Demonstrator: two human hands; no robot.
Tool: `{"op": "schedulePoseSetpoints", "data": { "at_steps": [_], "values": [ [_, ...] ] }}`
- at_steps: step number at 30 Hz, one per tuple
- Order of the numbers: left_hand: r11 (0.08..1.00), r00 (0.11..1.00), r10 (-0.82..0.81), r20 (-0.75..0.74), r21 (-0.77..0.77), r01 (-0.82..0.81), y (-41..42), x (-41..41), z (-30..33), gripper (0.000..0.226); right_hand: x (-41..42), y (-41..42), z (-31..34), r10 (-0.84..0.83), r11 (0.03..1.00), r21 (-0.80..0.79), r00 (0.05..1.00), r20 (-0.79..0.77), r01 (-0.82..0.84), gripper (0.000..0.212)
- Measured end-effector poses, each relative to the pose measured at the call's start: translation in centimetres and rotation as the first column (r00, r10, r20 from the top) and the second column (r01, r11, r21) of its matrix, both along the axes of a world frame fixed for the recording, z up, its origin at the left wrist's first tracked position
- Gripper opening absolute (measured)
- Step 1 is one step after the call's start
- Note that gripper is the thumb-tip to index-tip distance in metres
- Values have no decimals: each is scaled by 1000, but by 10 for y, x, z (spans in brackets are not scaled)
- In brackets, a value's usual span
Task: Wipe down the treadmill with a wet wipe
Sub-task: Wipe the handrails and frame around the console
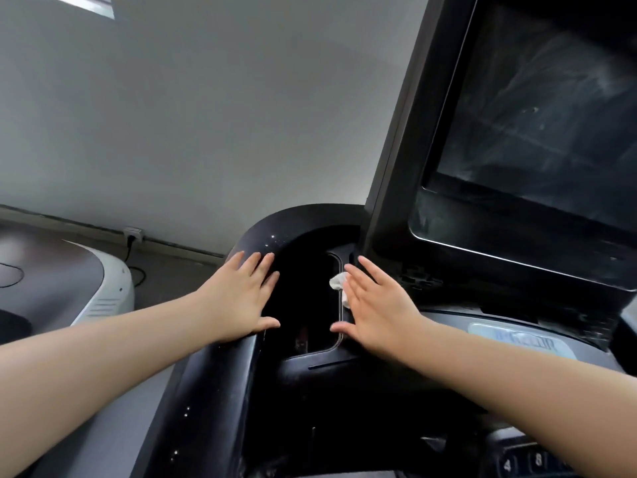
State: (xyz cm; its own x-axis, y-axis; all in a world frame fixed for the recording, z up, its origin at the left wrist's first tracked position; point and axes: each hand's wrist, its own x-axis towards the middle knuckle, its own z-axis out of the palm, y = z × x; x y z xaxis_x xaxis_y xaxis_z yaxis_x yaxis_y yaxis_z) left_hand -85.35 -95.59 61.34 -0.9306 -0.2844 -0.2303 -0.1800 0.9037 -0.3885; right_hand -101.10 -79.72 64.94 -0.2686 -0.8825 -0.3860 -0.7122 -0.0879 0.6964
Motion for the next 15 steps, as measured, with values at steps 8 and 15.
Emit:
{"op": "schedulePoseSetpoints", "data": {
  "at_steps": [8,15],
  "values": [
    [998,1000,30,3,49,-30,2,2,-2,84,-3,-70,4,-81,975,174,951,-300,138,59],
    [998,1000,21,10,62,-22,-1,0,-3,84,1,-53,2,-115,990,59,973,-201,129,60]
  ]
}}
